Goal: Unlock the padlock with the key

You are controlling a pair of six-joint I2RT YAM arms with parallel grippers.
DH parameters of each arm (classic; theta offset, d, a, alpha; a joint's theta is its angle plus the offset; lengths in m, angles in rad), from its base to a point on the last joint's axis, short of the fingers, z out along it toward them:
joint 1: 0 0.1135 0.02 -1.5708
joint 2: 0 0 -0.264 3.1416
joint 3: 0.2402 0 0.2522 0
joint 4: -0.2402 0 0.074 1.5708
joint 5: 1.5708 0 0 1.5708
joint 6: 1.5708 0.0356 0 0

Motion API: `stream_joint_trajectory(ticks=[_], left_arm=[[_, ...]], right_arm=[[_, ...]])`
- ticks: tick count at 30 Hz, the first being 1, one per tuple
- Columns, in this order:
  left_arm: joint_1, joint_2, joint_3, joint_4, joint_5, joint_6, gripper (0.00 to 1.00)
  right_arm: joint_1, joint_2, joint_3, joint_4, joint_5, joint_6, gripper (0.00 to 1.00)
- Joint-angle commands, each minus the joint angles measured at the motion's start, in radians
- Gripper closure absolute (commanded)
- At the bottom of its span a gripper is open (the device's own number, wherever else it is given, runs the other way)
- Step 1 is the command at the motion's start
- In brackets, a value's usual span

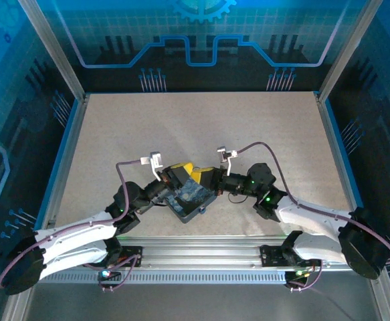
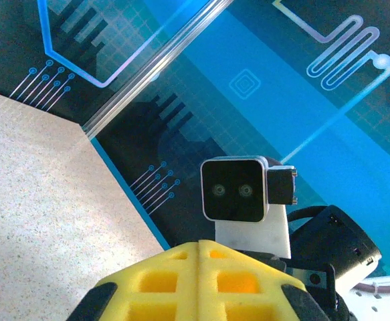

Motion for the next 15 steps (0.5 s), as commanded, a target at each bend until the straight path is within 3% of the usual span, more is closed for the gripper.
stream_joint_trajectory(ticks=[1,8,15], left_arm=[[0.008,-0.038,-0.020,0.015,-0.044,0.008,0.77],[0.008,-0.148,0.004,-0.205,-0.080,0.046,0.42],[0.009,-0.293,0.121,-0.853,-0.207,-0.005,0.28]], right_arm=[[-0.023,-0.056,0.008,-0.096,0.059,-0.060,0.99],[-0.036,-0.150,0.047,-0.412,0.086,-0.222,0.99],[-0.070,-0.206,0.081,-0.702,0.112,-0.347,0.98]])
